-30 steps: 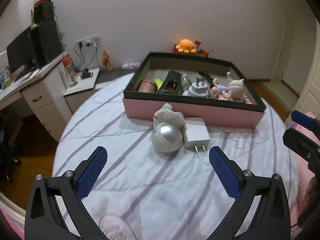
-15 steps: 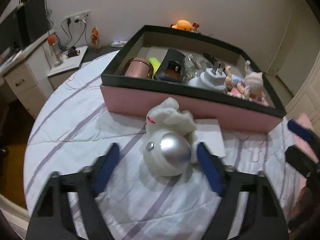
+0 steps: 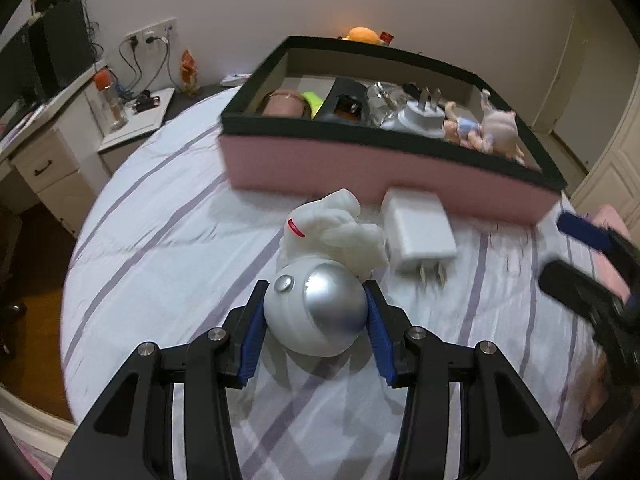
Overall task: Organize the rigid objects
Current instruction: 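Grasp the white figurine with silver ball using the left gripper, then grasp the white charger with the right gripper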
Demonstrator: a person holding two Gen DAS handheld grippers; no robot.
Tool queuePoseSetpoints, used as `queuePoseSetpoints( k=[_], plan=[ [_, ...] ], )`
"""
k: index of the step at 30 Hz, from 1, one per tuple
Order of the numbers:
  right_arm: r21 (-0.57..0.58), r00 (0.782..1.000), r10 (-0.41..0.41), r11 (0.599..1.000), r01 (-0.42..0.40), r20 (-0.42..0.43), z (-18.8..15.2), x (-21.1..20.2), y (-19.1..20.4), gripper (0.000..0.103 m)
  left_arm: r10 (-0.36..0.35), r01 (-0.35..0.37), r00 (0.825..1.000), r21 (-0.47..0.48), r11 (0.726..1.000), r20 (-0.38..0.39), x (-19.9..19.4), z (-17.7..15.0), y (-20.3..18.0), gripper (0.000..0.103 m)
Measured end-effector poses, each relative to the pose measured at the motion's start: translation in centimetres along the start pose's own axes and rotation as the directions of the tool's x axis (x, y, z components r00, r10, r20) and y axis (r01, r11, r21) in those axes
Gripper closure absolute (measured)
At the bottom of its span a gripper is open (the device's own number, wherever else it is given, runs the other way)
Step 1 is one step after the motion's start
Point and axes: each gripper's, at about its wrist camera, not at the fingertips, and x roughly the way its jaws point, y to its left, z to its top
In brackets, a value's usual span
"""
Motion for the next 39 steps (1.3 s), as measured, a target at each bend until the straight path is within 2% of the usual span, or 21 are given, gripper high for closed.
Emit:
queuePoseSetpoints(
  k=[2, 9, 14, 17, 20, 21, 23, 28, 29, 30, 32, 34, 39],
  plan=[
    [0.013, 1.0, -0.009, 1.0, 0.01, -0.015, 0.0, 0.6, 0.5, 0.0, 0.038, -0.038, 0.999, -0.003, 0.999, -0.003, -0.7, -1.1, 0.4, 0.056],
    [0.039, 0.998, -0.039, 0.998, 0.041, -0.056, 0.6, 3.3, 3.3, 0.0, 0.092, -0.092, 0.996, -0.021, 0.996, -0.006, -2.5, -3.8, 1.7, 0.056],
    [0.073, 0.993, -0.08, 0.994, 0.086, -0.083, 1.3, 5.7, 4.8, 0.0, 0.064, -0.064, 0.998, -0.032, 0.997, 0.003, -2.3, -4.2, 2.6, 0.055],
    [0.076, 0.987, -0.12, 0.989, 0.129, -0.107, 1.5, 7.2, 5.3, 0.001, 0.051, -0.051, 0.999, -0.023, 0.998, 0.009, -2.0, -3.9, 2.8, 0.049],
    [0.077, 0.983, -0.123, 0.988, 0.134, -0.134, 1.4, 8.3, 5.3, 0.025, 0.031, -0.031, 0.999, -0.011, 0.999, 0.016, -1.8, -3.7, 3.0, 0.039],
    [0.057, 0.982, -0.137, 0.988, 0.146, -0.128, 1.4, 8.3, 5.5, 0.034, 0.026, -0.026, 1.0, -0.009, 1.0, 0.017, -1.8, -3.7, 2.9, 0.034],
    [-0.003, 0.982, -0.133, 0.991, 0.134, -0.136, 1.4, 8.4, 6.0, 0.046, 0.016, -0.016, 1.0, 0.0, 1.0, 0.023, -1.7, -3.5, 2.8, 0.031],
    [-0.046, 0.984, -0.084, 0.996, 0.078, -0.156, 1.0, 7.7, 5.6, 0.057, -0.022, 0.023, 0.998, -0.02, 1.0, 0.051, -1.2, -2.8, 2.6, 0.031],
    [-0.049, 0.985, -0.076, 0.996, 0.069, -0.158, 0.8, 7.3, 5.3, 0.062, -0.021, 0.023, 0.998, -0.019, 1.0, 0.053, -1.0, -2.7, 2.6, 0.031],
    [-0.055, 0.984, -0.073, 0.996, 0.065, -0.165, 0.4, 6.7, 4.9, 0.062, -0.015, 0.016, 0.999, -0.013, 1.0, 0.052, -0.8, -2.6, 2.4, 0.031],
    [-0.071, 0.982, -0.074, 0.996, 0.063, -0.174, -0.3, 5.6, 4.4, 0.062, -0.024, 0.025, 0.998, -0.008, 1.0, 0.058, -0.9, -2.7, 2.2, 0.041],
    [-0.085, 0.98, -0.062, 0.995, 0.047, -0.187, -1.2, 4.3, 3.9, 0.062, -0.038, 0.039, 0.998, -0.019, 0.999, 0.055, -1.0, -2.9, 2.0, 0.057],
    [-0.116, 0.974, -0.031, 0.993, 0.005, -0.226, -3.8, 0.9, 2.8, 0.062, -0.056, 0.057, 0.998, -0.026, 0.998, 0.031, -2.1, -3.9, 1.1, 0.057]
  ],
)
